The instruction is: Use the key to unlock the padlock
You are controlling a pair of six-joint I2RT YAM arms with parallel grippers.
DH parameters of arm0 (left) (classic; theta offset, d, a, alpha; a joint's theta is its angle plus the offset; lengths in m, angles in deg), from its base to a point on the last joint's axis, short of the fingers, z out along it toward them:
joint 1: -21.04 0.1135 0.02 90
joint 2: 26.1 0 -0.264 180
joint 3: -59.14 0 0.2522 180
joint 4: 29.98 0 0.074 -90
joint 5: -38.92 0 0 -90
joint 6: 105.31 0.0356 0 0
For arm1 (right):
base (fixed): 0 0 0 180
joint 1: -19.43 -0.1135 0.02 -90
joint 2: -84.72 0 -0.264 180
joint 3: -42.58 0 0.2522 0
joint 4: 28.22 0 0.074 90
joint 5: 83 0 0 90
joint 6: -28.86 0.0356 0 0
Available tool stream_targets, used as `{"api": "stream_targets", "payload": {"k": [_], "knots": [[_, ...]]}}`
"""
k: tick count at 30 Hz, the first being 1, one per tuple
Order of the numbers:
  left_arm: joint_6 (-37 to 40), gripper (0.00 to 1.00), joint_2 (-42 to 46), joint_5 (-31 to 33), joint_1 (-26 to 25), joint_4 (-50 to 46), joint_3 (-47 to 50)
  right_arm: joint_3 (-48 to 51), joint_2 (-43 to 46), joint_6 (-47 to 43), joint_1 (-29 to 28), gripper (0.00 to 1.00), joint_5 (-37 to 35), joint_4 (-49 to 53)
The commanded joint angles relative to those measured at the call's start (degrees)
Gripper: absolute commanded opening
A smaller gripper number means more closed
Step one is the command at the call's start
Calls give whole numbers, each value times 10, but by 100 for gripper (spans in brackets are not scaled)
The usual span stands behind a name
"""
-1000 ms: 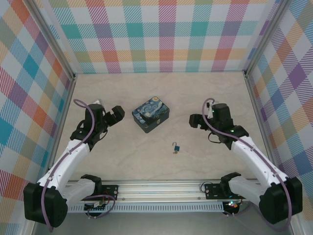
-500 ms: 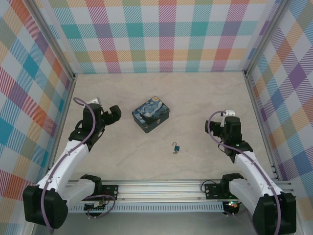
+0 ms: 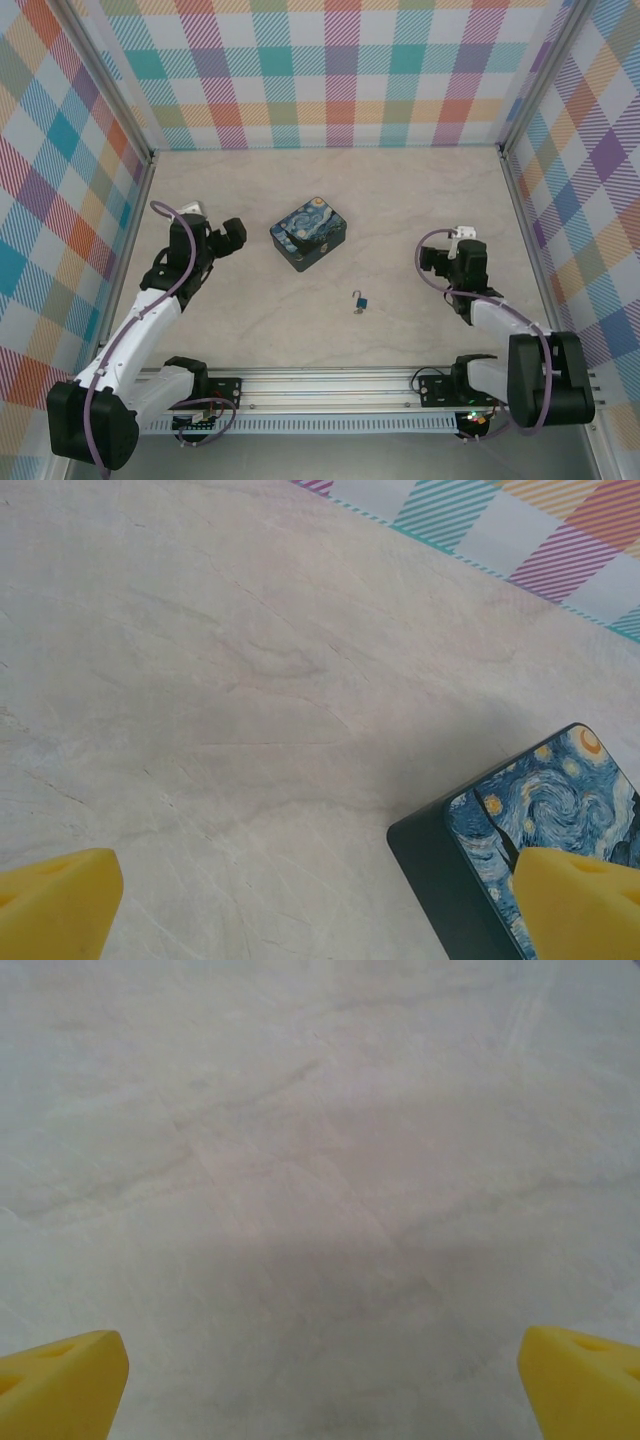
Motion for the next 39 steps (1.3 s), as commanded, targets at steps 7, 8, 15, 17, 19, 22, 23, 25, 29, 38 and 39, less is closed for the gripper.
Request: {"api": "stream_targets", "payload": {"k": [7,8,15,17,19,22,23,25,29,38,39], "knots": [[13,100,2,14,8,-7,9,-3,-72,-38,9,100,97,-189],[14,100,0,15,7,-6,10,7,-88,-31,10,100,100,-222],[28,100,-18,24,9,-6,8,-21,-183,-35,14,100,118,-259],[31,100,-22,30,8,-2,12,-53,-182,-6,37,100,123,-195],[36,100,-25,39,8,8,19,-48,-184,-4,42,100,133,-207],[49,100,-28,69,8,31,38,-48,-183,-4,42,100,132,-207],[53,100,-28,83,8,37,44,-48,-184,-4,42,100,132,-210],[68,100,-30,109,8,54,59,-48,-184,-4,42,100,132,-208],[111,100,-38,129,8,84,85,-48,-183,-4,42,100,132,-208],[173,100,-60,135,9,189,158,-48,-183,-4,42,100,132,-208],[178,100,-66,133,8,194,162,-48,-184,-4,41,100,132,-208]]}}
